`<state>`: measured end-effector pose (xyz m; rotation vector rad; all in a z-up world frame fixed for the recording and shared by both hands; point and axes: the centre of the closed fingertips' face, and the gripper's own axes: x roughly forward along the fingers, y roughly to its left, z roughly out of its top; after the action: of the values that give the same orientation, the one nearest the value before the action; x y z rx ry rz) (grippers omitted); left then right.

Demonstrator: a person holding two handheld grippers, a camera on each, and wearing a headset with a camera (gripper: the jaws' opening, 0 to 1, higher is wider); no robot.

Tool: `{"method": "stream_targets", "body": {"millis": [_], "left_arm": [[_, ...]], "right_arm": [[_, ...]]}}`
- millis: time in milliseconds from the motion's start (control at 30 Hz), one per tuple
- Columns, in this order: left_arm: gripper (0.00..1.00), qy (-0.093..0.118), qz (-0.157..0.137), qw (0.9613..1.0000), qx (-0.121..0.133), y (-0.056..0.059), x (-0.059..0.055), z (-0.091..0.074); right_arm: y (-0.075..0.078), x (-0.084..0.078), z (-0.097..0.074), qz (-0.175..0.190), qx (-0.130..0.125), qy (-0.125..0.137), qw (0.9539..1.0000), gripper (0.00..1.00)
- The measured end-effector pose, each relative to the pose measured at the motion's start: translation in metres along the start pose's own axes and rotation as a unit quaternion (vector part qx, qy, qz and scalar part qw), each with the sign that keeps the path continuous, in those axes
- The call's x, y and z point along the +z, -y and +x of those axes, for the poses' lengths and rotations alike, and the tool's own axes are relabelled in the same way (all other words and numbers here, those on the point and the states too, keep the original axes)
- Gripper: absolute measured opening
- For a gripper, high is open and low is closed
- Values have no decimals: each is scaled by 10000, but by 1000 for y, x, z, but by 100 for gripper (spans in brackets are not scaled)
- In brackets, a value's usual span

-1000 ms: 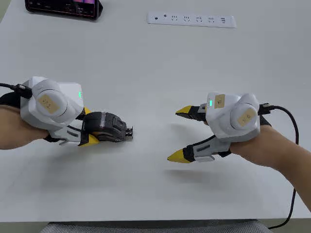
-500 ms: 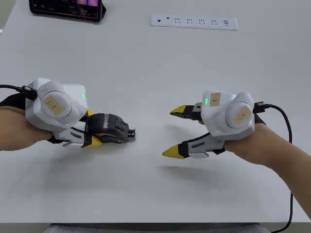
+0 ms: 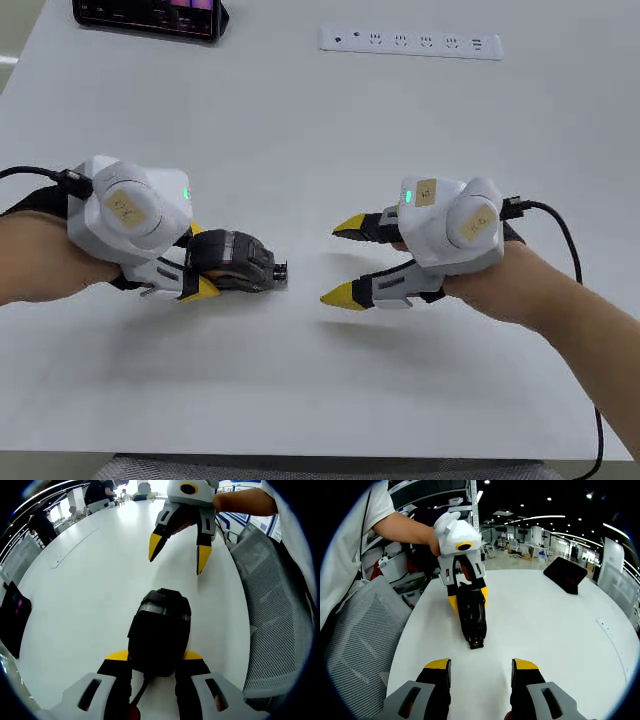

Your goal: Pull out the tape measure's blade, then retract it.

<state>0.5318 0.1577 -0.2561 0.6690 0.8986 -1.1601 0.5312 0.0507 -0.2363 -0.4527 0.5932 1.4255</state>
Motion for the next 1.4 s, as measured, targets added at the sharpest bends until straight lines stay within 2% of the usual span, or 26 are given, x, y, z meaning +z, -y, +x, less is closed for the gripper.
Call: {"method": "stream_targets", "body": {"millis": [333,700,1067,1400], "left_arm": [[28,-53,43,10000,-21,0,0,0],[28,-64,62,10000,8,-2,0,1],[29,-122,61,9999,-12,-1,-1,1],[29,-140,54,9999,-28,-1,-2,1]], "right_arm": [[-1,4,16,-12,128,62,9999,42],[-1,11,28,-172,220,130,9995,33],[-6,11,41,-202,391,135,9989,26],[-7,10,51,-208,440,162,9987,21]]}}
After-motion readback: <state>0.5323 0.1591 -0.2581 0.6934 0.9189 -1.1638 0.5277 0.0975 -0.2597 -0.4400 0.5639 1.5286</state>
